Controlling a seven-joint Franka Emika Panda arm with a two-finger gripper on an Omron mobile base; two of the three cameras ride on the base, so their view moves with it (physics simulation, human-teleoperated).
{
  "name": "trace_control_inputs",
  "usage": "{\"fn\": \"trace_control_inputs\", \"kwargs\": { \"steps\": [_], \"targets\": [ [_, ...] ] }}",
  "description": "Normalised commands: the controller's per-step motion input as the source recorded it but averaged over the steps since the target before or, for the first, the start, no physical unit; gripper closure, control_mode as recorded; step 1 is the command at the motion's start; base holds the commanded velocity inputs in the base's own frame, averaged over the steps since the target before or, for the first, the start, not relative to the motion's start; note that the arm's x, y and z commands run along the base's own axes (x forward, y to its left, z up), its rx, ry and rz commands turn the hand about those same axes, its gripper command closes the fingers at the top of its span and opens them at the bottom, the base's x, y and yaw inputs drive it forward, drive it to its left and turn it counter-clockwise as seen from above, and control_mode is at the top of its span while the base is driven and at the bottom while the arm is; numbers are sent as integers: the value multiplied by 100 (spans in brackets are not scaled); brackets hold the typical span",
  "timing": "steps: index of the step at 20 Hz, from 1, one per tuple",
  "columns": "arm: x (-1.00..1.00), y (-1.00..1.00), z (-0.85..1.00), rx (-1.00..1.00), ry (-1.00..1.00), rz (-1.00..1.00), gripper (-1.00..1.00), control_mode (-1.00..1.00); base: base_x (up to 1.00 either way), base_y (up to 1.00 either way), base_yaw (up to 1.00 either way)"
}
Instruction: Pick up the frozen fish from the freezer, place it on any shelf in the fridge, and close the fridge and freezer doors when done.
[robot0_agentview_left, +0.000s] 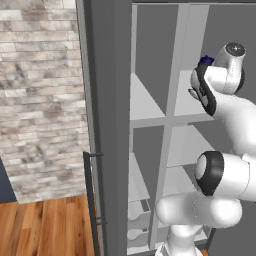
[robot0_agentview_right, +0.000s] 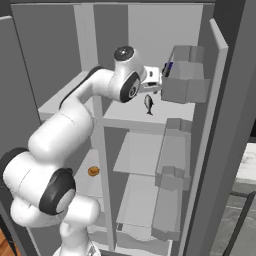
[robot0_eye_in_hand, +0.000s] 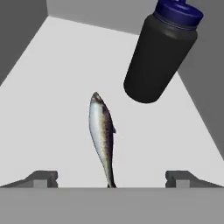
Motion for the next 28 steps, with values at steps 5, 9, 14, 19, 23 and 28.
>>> {"fn": "trace_control_inputs", "kwargs": {
  "steps": [5, 9, 14, 19, 23, 28],
  "targets": [
    [-100, 31, -1, 0, 0, -9, -100, -100, 0, 0, 0],
    [-100, 71, 0, 0, 6, -13, -100, -100, 0, 0, 0],
    [-100, 90, 0, 2, 9, -5, -100, -100, 0, 0, 0],
    [-96, 44, 0, 14, 0, 5, -100, -100, 0, 0, 0],
    [-33, 3, -2, 6, 0, 19, -100, -100, 0, 0, 0],
    [0, -1, 0, 0, 0, 0, -100, -100, 0, 0, 0]
  ]
}}
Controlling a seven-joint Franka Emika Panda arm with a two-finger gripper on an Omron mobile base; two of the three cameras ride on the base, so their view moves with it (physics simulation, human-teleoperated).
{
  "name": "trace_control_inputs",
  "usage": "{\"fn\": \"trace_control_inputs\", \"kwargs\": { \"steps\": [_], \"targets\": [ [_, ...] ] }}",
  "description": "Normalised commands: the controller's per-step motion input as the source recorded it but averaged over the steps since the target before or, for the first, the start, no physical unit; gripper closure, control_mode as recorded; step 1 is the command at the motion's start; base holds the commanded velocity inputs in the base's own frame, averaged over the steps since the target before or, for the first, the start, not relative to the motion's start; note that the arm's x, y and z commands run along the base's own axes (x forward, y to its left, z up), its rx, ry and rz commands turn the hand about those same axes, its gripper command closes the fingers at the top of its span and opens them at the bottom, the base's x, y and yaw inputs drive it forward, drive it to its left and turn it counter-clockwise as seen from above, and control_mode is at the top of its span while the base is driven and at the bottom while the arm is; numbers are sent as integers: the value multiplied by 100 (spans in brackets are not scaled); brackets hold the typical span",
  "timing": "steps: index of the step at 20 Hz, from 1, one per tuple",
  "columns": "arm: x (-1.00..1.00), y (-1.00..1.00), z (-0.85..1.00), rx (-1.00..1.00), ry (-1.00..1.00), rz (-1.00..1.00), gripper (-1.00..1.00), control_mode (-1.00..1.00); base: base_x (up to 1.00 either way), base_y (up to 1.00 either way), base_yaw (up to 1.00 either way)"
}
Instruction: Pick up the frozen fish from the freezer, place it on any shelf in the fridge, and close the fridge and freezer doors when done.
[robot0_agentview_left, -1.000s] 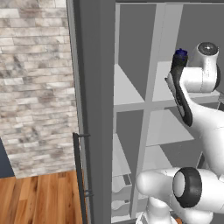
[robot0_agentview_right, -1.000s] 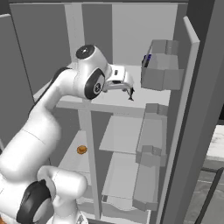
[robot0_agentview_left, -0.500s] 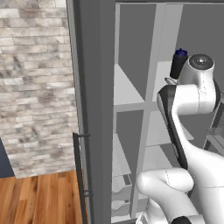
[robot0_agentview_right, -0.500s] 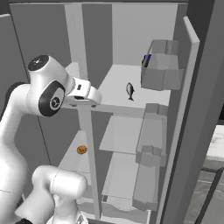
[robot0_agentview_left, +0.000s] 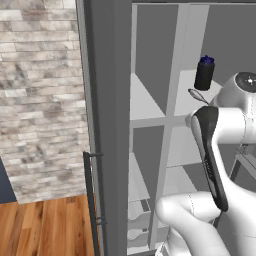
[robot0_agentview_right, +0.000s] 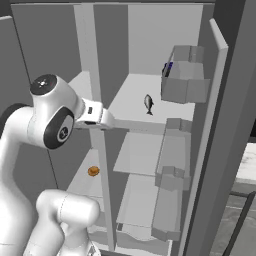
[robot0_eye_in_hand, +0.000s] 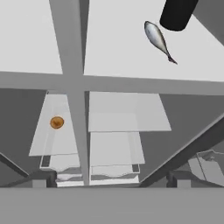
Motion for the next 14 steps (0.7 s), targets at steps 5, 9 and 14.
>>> {"fn": "trace_control_inputs", "kwargs": {
  "steps": [5, 9, 14],
  "targets": [
    [-13, -11, 0, 0, 0, 0, -100, 100, -29, -24, 1],
    [0, 0, 0, 0, 0, 0, -100, 100, -54, -20, 0],
    [0, 0, 0, 0, 0, 0, -100, 100, -61, 1, 0]
  ]
}}
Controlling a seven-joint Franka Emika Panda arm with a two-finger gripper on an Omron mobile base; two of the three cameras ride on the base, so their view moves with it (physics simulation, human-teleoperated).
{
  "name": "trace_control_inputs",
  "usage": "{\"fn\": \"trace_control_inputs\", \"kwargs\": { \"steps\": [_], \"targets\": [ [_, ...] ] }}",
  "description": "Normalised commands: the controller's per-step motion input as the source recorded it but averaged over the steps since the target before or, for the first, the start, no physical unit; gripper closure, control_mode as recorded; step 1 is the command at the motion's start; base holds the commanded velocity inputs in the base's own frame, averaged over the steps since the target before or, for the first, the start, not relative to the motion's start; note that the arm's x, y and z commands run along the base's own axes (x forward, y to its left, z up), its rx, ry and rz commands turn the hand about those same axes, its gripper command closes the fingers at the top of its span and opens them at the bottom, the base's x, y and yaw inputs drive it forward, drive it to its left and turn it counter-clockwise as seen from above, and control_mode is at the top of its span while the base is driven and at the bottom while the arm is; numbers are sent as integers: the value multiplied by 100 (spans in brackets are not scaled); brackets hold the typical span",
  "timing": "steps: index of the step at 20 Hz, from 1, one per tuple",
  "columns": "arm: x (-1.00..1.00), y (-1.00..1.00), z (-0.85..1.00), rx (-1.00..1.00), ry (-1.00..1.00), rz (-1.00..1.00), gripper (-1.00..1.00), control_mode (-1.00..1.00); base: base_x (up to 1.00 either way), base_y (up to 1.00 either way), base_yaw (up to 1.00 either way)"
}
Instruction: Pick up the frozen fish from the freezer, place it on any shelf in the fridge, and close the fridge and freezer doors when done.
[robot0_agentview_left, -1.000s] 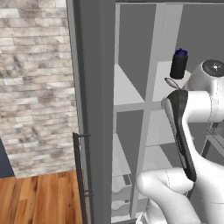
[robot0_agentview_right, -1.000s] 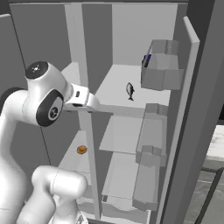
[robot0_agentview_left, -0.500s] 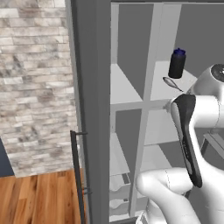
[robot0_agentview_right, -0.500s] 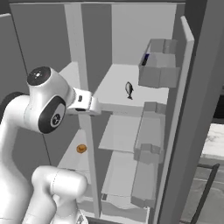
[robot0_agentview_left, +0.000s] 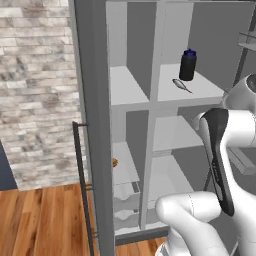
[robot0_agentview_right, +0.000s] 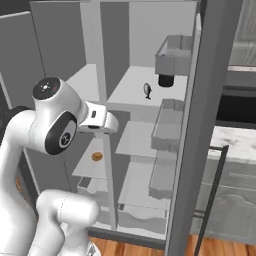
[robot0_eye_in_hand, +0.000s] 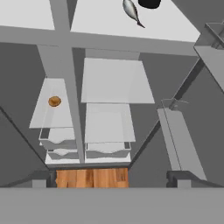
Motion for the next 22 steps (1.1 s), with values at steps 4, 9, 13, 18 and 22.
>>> {"fn": "trace_control_inputs", "kwargs": {
  "steps": [4, 9, 13, 18, 22],
  "targets": [
    [0, 0, 0, 0, 0, 0, -100, 100, -63, 6, 0],
    [0, 0, 0, 0, 0, 0, -100, 100, -59, 5, 0],
    [0, 0, 0, 0, 0, 0, -100, 100, -54, 3, 0],
    [0, 0, 0, 0, 0, 0, -100, 100, -44, 2, 0],
    [0, 0, 0, 0, 0, 0, -100, 100, -42, 3, 0]
  ]
}}
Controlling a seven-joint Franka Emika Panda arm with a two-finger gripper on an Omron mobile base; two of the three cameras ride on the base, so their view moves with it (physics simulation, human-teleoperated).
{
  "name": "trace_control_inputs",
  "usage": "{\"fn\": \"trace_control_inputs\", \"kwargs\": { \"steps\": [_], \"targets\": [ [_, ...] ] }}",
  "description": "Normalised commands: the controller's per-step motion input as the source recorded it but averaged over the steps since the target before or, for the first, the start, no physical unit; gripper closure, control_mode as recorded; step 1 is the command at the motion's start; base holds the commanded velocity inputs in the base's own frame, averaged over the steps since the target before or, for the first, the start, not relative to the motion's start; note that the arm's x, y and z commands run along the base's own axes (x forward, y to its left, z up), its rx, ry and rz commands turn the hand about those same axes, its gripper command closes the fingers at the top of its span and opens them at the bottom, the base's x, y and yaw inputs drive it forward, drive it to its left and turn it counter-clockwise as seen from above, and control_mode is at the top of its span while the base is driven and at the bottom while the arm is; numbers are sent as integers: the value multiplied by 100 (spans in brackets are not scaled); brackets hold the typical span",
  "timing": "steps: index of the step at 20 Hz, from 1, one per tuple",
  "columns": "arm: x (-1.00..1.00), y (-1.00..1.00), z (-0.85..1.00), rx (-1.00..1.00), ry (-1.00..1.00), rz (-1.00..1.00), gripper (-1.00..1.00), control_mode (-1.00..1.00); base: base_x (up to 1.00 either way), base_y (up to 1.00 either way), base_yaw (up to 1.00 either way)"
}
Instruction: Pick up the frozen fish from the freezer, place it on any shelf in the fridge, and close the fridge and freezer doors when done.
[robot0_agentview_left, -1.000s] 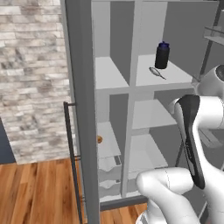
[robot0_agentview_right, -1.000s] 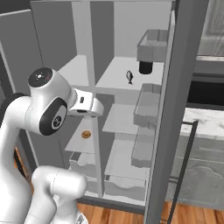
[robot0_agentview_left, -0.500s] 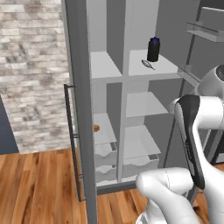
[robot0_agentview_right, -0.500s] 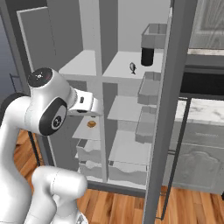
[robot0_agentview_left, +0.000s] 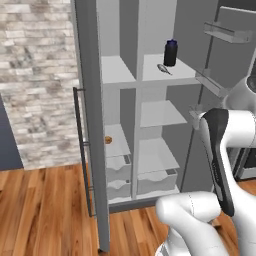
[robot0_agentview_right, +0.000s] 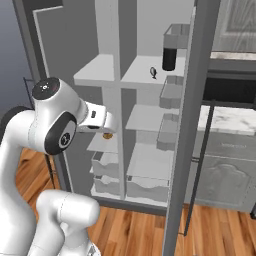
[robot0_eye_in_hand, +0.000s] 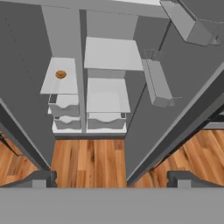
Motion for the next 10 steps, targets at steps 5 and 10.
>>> {"fn": "trace_control_inputs", "kwargs": {
  "steps": [5, 10],
  "targets": [
    [-1, 1, 0, 0, 0, 0, -100, -100, -20, 3, 0],
    [-1, 10, 0, 0, 0, 0, -100, -100, 0, 0, 0]
  ]
}}
